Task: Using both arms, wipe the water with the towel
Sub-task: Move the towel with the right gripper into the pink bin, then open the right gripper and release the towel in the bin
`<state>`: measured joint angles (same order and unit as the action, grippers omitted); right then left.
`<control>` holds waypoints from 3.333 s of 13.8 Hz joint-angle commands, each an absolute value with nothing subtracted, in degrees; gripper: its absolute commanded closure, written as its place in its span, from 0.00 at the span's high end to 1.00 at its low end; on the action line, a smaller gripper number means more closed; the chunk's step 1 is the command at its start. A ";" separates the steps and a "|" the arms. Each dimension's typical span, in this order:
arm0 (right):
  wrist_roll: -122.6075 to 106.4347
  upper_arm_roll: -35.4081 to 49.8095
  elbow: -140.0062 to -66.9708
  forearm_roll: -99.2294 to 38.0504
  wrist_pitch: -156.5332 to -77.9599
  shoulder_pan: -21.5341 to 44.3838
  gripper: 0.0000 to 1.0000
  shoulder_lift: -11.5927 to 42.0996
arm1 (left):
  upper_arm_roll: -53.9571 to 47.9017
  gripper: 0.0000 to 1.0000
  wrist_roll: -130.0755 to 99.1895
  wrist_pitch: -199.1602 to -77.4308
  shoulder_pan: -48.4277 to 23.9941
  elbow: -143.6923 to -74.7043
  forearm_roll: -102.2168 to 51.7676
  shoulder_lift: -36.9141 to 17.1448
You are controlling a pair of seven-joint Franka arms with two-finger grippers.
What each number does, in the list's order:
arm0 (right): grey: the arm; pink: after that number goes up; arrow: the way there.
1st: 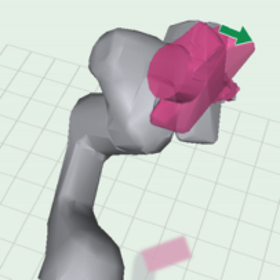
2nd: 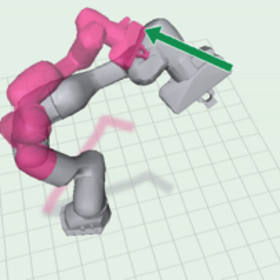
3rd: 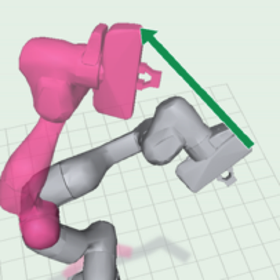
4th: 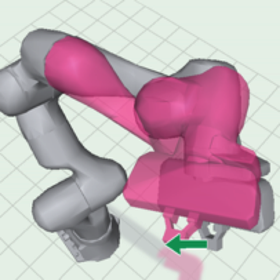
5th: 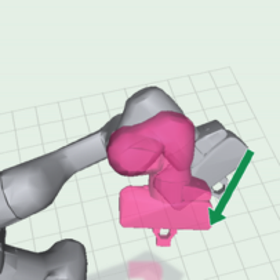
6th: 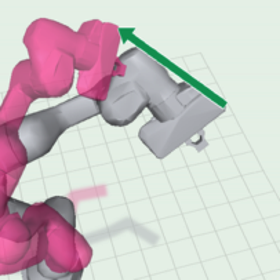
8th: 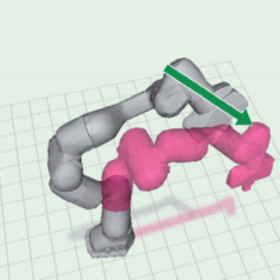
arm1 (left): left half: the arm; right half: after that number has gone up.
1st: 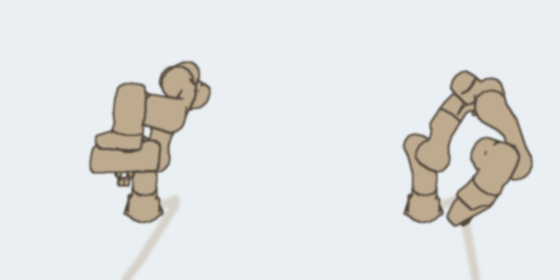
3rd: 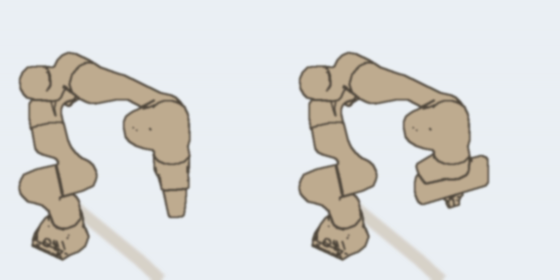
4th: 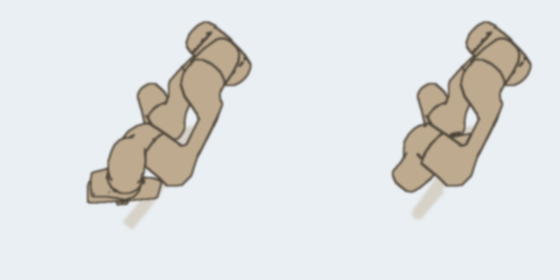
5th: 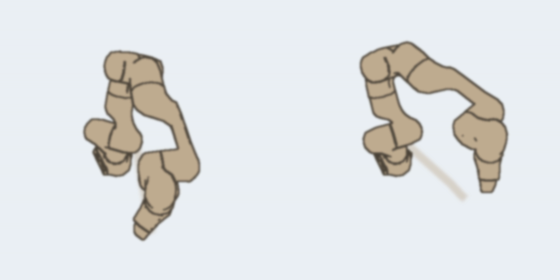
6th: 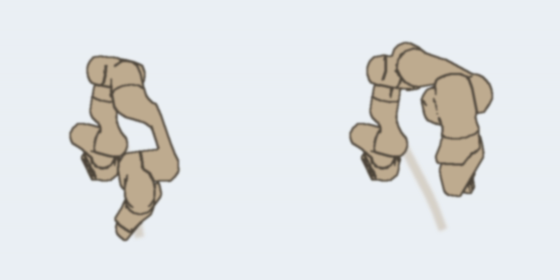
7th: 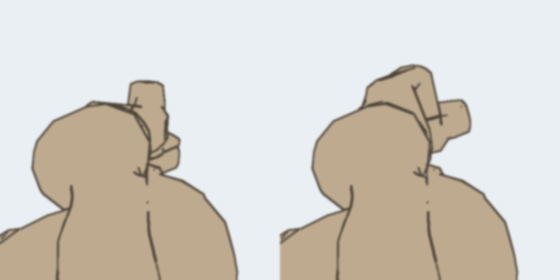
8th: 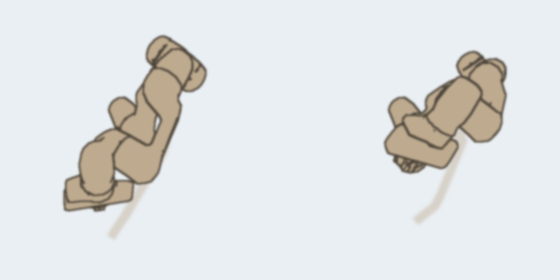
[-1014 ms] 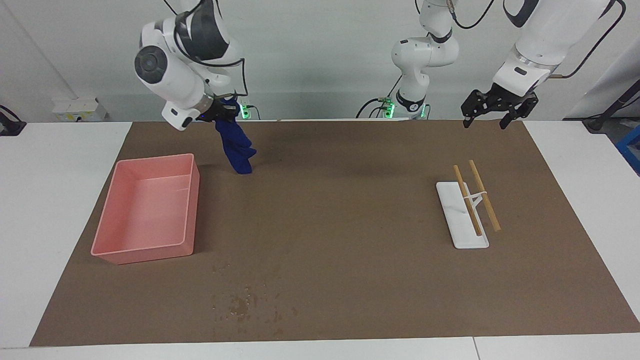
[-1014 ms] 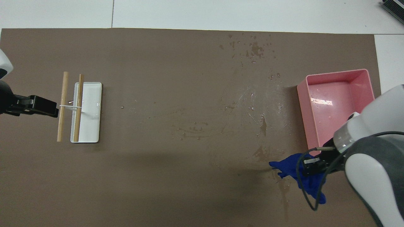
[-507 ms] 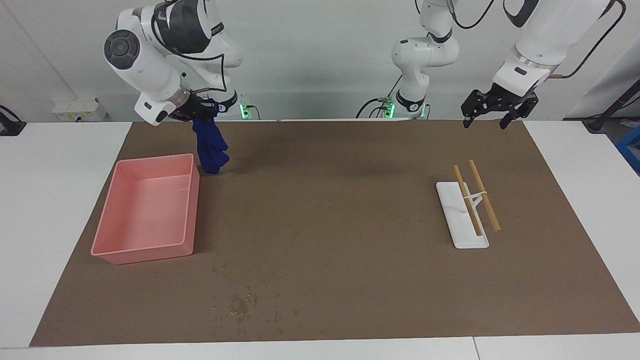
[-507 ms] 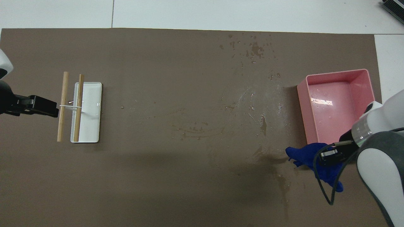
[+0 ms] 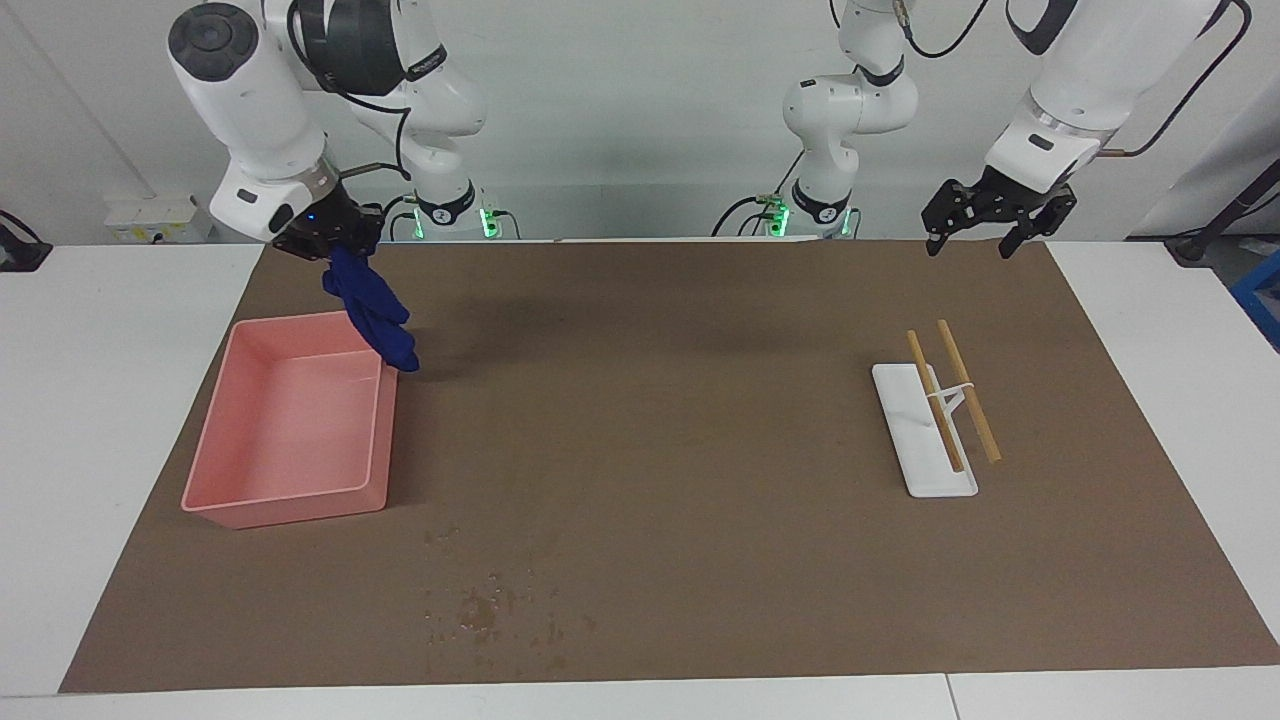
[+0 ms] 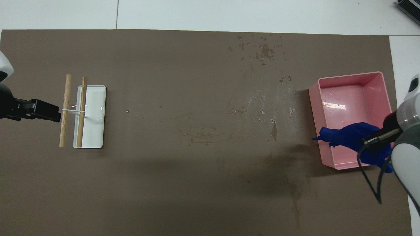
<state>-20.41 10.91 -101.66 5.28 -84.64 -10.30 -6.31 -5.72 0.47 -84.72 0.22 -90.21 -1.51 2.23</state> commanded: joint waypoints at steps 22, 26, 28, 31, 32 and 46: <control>-10.02 14.58 -87.54 1.94 -81.65 -11.60 1.00 -5.80 | -5.19 1.00 1.14 -84.38 -0.44 -91.58 -0.62 3.60; 1.48 15.12 -87.89 -3.16 -81.39 -8.99 1.00 -5.36 | -5.19 1.00 1.14 -84.38 -0.44 -91.58 -0.62 3.60; 3.07 15.12 -87.63 -2.46 -82.70 -7.30 1.00 -4.40 | -5.18 1.00 1.14 -84.38 -0.44 -91.58 -0.62 3.60; 0.98 14.07 -90.08 -2.64 -85.25 -8.26 1.00 -4.13 | -5.18 1.00 1.14 -84.29 -0.44 -91.58 -0.62 3.60; -0.43 13.45 -90.52 -2.64 -85.43 -8.17 1.00 -4.65 | -5.10 1.00 1.14 -84.37 -0.44 -91.58 -0.62 3.60; -2.81 1.68 -80.24 -3.14 -84.20 1.84 1.00 5.19 | -5.19 1.00 1.14 -84.38 -0.44 -91.58 -0.62 3.60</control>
